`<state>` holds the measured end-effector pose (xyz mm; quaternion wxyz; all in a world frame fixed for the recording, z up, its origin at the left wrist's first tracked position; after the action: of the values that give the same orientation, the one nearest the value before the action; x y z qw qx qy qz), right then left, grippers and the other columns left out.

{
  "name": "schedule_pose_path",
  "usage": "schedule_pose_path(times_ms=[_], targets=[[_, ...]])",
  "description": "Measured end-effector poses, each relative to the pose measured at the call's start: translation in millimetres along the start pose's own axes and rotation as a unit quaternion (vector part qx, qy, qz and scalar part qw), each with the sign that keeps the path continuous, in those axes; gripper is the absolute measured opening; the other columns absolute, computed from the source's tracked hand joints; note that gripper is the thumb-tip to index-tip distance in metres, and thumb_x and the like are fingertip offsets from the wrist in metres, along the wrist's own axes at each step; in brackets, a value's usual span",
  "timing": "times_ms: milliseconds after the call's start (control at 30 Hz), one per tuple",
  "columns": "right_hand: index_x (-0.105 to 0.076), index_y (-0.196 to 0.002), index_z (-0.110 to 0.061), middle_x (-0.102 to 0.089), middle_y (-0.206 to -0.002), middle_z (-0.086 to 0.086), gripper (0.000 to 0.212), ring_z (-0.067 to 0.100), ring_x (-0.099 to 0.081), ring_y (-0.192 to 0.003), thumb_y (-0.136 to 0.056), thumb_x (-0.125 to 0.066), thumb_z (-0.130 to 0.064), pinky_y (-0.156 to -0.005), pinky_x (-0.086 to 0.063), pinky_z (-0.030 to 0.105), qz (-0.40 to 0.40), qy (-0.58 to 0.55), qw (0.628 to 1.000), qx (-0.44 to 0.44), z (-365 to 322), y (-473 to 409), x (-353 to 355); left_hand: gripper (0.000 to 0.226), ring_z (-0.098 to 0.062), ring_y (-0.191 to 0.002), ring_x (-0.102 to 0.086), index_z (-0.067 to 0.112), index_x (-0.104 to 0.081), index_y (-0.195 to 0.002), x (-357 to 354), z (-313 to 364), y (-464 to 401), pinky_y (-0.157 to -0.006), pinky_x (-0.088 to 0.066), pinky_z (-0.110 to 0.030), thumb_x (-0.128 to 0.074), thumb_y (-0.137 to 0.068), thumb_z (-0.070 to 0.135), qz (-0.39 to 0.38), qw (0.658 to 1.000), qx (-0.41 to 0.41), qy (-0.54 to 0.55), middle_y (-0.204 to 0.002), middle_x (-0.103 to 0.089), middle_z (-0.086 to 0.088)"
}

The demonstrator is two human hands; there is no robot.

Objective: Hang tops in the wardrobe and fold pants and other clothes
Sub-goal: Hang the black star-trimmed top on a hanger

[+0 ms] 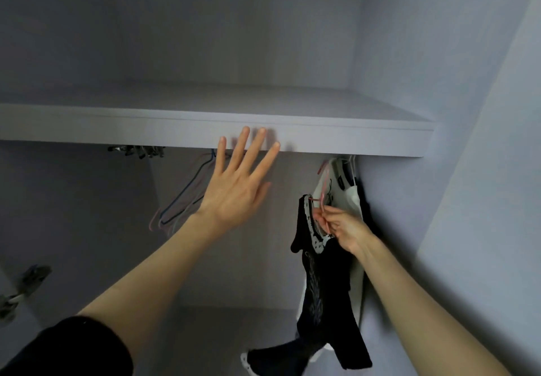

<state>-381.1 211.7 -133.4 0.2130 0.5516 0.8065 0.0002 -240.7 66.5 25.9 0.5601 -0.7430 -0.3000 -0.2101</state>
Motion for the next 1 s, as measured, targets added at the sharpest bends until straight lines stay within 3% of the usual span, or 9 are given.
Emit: schedule_pose_path(times_ms=[133,300,433,567,700,833,900,967,1000], targets=[[-0.047,-0.129,0.008,-0.06,-0.084,0.008,0.037,0.012,-0.056,-0.073,-0.094,-0.038,0.011,-0.053,-0.049,0.012,0.022,-0.045,0.999,0.017,-22,-26,3,0.081,-0.037,-0.141,-0.01,0.015,-0.023,-0.148,-11,-8,-9,-0.107,-0.015,-0.066,-0.068,-0.082,0.029,0.004,1.0,-0.006,-0.028,-0.154,-0.009,-0.01],[-0.051,-0.13,-0.001,-0.066,-0.075,-0.003,0.038,0.009,-0.049,-0.066,-0.093,-0.045,0.007,-0.047,-0.046,0.016,0.039,-0.027,0.998,0.032,-49,-61,9,0.088,-0.033,-0.143,-0.003,0.017,-0.012,-0.15,-21,-11,-12,-0.108,-0.009,-0.065,-0.066,-0.08,0.026,0.034,0.997,-0.005,-0.063,-0.155,-0.003,-0.008],[-0.049,-0.133,-0.004,-0.06,-0.115,0.004,0.04,0.008,-0.041,-0.063,-0.094,-0.044,0.004,-0.043,-0.04,0.014,0.066,-0.003,0.995,0.068,-65,-89,21,0.092,-0.032,-0.144,0.001,0.02,-0.005,-0.15,-27,-14,-13,-0.109,-0.004,-0.063,-0.063,-0.079,0.026,0.043,0.996,-0.005,-0.073,-0.156,0.002,-0.005],[-0.046,-0.136,-0.008,-0.054,-0.13,0.005,0.043,0.008,-0.037,-0.062,-0.095,-0.042,0.003,-0.055,-0.032,0.018,0.072,-0.014,0.993,0.089,-77,-113,29,0.094,-0.031,-0.144,0.004,0.021,-0.004,-0.15,-31,-15,-14,-0.11,-0.002,-0.063,-0.064,-0.078,0.029,0.044,0.996,-0.001,-0.077,-0.157,0.005,-0.005],[-0.051,-0.131,-0.011,-0.058,-0.117,0.0,0.041,0.008,-0.038,-0.063,-0.095,-0.041,0.004,-0.055,-0.031,0.018,0.08,-0.057,0.988,0.116,-84,-131,39,0.095,-0.032,-0.144,0.003,0.022,-0.004,-0.15,-34,-15,-16,-0.11,-0.003,-0.063,-0.064,-0.078,0.031,0.045,0.996,0.004,-0.083,-0.156,0.004,-0.005],[-0.061,-0.096,-0.016,-0.057,-0.087,0.003,0.027,0.01,-0.035,-0.057,-0.093,-0.045,0.005,-0.043,-0.03,0.017,0.097,-0.053,0.986,0.122,-93,-145,44,0.094,-0.031,-0.144,0.003,0.022,-0.006,-0.15,-35,-16,-17,-0.11,-0.004,-0.064,-0.065,-0.078,0.033,0.041,0.995,0.009,-0.09,-0.156,0.004,-0.004],[-0.062,-0.102,-0.012,-0.054,-0.078,0.006,0.017,0.011,-0.033,-0.054,-0.092,-0.053,-0.001,-0.039,-0.03,0.017,0.145,-0.009,0.981,0.13,-99,-145,52,0.094,-0.032,-0.144,0.003,0.022,-0.006,-0.15,-36,-16,-17,-0.11,-0.005,-0.064,-0.065,-0.078,0.033,0.035,0.995,0.012,-0.091,-0.156,0.004,-0.005],[-0.059,-0.119,-0.001,-0.063,-0.096,0.018,0.027,0.015,-0.047,-0.06,-0.092,-0.057,-0.006,-0.046,-0.034,0.017,0.174,0.008,0.976,0.128,-100,-147,58,0.094,-0.032,-0.144,0.002,0.022,-0.007,-0.15,-35,-16,-16,-0.11,-0.007,-0.065,-0.065,-0.077,0.033,0.03,0.995,0.016,-0.091,-0.156,0.002,-0.006],[-0.055,-0.125,0.003,-0.061,-0.116,0.025,0.034,0.024,-0.059,-0.077,-0.093,-0.056,-0.007,-0.053,-0.037,0.019,0.175,0.012,0.977,0.119,-98,-152,60,0.094,-0.032,-0.144,0.001,0.021,-0.007,-0.15,-35,-16,-15,-0.11,-0.008,-0.065,-0.066,-0.077,0.032,0.029,0.995,0.018,-0.09,-0.156,0.0,-0.006]])
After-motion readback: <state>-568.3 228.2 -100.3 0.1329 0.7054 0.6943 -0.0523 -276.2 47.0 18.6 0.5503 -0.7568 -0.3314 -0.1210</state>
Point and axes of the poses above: each hand's wrist, its own y-axis away from the middle knuckle, its own x-axis out of the back of the hand, z = x × y, the point moved 10 cm from there along -y, towards the middle knuckle
